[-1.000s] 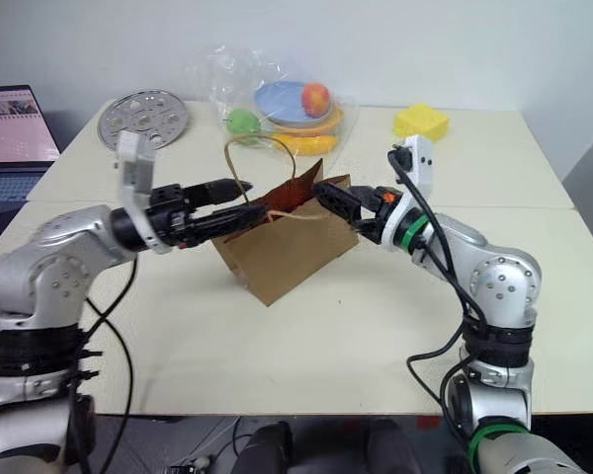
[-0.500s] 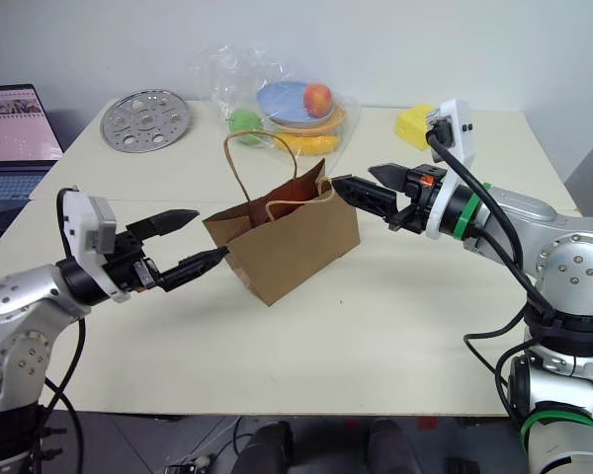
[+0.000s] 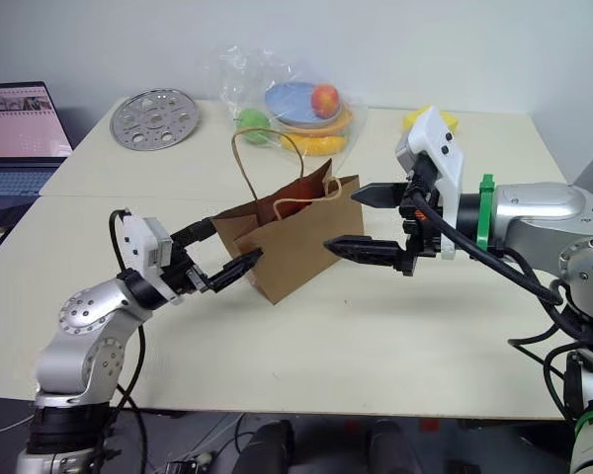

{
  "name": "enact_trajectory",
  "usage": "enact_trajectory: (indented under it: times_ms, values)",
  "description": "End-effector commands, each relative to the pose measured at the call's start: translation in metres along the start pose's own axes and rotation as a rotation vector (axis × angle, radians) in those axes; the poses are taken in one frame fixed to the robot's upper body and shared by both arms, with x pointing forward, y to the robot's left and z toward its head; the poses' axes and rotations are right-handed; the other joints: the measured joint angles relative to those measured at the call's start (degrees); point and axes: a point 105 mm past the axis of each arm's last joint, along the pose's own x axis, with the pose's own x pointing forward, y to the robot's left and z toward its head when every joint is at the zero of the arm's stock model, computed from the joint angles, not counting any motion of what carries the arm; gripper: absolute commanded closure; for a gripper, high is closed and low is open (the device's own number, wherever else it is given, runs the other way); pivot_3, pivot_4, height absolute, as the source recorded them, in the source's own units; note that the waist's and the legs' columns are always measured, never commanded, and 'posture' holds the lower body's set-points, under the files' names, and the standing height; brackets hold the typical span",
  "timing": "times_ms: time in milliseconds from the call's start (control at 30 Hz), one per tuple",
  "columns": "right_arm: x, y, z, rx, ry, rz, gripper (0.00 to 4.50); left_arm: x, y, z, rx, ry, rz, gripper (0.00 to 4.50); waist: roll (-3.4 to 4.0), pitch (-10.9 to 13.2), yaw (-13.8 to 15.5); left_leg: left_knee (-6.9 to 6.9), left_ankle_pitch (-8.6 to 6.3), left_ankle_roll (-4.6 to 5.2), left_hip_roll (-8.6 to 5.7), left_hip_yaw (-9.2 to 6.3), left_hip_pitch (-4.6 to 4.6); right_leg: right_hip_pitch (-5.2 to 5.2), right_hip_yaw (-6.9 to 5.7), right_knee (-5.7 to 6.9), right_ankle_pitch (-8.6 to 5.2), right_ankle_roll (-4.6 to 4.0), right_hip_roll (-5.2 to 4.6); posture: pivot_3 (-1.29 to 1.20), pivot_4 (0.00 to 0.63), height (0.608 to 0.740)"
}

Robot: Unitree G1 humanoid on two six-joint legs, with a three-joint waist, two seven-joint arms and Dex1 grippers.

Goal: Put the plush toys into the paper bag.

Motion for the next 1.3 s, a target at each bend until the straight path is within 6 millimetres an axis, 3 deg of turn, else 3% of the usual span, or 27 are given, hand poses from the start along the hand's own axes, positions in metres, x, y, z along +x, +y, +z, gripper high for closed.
enact_trajectory:
  times_ms: [33, 267, 300, 367, 800, 1133, 1300]
  values:
    - [-0.004, 0.011, 0.015, -0.069, -0.034, 0.027, 0.00, 0.003, -0.001, 0.001, 0.019, -0.021, 0.001, 0.05, 0.00, 0.00, 0.00, 0.00, 0.00, 0.00, 0.00, -0.01, 0.00, 0.00, 0.00, 0.00, 0.00, 0.00, 0.00, 0.00, 0.150, 0.740]
    - [-0.003, 0.009, 0.016, -0.108, -0.019, 0.011, 0.00, 0.014, -0.007, -0.002, 0.005, -0.033, -0.029, 0.05, 0.00, 0.00, 0.14, -0.01, 0.00, 0.00, 0.00, -0.03, -0.01, 0.00, -0.03, -0.01, 0.00, 0.00, 0.00, 0.00, 0.150, 0.740]
    - [-0.003, 0.009, 0.016, -0.110, -0.024, 0.007, 0.00, 0.015, -0.007, 0.000, -0.003, -0.042, -0.036, 0.23, 0.00, 0.00, 0.12, -0.01, 0.00, 0.00, 0.00, -0.03, -0.01, 0.00, -0.03, 0.00, 0.00, 0.00, 0.00, 0.00, 0.150, 0.740]
    - [-0.003, 0.008, 0.017, -0.113, -0.031, 0.000, 0.00, 0.015, -0.008, 0.002, -0.011, -0.045, -0.046, 0.62, 0.00, 0.00, 0.12, -0.01, 0.00, 0.00, 0.00, -0.03, -0.01, 0.00, -0.03, 0.01, 0.00, 0.00, 0.00, 0.00, 0.150, 0.740]
    - [-0.001, -0.002, 0.017, -0.117, -0.064, -0.075, 0.00, 0.009, -0.004, -0.005, -0.027, -0.004, -0.042, 4.47, 0.00, 0.00, 0.12, -0.01, 0.00, -0.01, 0.00, -0.04, -0.01, 0.00, -0.04, 0.00, 0.00, 0.00, 0.00, 0.00, 0.150, 0.740]
    - [-0.003, -0.008, 0.011, -0.096, -0.063, -0.101, 0.00, 0.021, 0.005, 0.003, -0.033, 0.003, -0.071, 4.47, 0.00, 0.00, 0.13, -0.01, 0.00, -0.01, 0.00, -0.06, -0.01, 0.00, -0.06, 0.01, 0.00, 0.00, 0.00, 0.00, 0.150, 0.740]
    - [-0.050, -0.012, 0.009, -0.084, 0.068, -0.055, 0.00, 0.021, 0.013, 0.018, -0.118, -0.007, -0.401, 4.47, 0.03, 0.08, 0.54, 0.01, 0.01, -0.01, -0.02, -0.14, -0.11, -0.03, -0.22, -0.04, 0.00, 0.00, 0.01, 0.00, 0.150, 0.740]
